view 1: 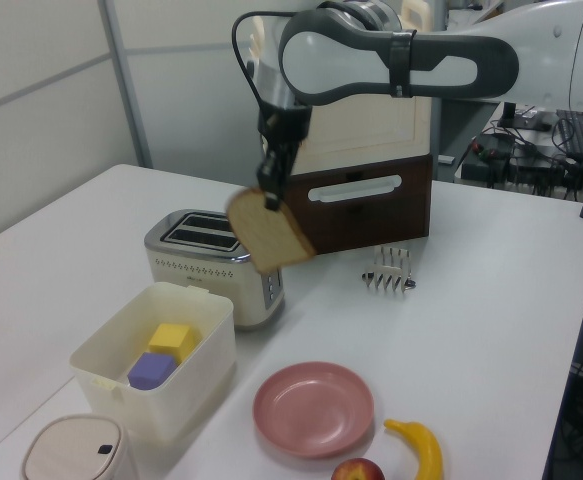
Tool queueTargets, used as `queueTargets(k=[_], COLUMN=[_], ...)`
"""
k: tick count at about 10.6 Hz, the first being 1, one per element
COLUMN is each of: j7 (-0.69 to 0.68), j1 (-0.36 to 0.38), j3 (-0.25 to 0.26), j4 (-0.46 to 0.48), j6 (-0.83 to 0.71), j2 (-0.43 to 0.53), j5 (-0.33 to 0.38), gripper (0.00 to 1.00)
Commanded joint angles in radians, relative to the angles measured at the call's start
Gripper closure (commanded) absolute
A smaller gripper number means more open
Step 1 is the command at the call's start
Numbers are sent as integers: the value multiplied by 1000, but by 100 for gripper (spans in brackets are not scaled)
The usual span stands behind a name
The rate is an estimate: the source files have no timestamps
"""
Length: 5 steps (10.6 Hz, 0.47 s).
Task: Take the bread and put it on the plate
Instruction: 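Carry the bread slice over the pink plate and lower it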
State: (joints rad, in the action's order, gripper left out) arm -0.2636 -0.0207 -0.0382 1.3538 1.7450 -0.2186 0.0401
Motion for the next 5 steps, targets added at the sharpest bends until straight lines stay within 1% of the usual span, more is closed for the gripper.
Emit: queueTargets(k=[1,2,3,4,5], j7=[-142,-208,-262,-291,-296], j1=[4,2,11,43,65], j3=[-17,-17,-17,-17,-16], j4=[42,45,47,47,48], j6=[-203,-252,-290,-318,-338], j2=[28,27,19,2,-24], j5=[36,76,84,83,80], gripper=[100,100,100,100,100])
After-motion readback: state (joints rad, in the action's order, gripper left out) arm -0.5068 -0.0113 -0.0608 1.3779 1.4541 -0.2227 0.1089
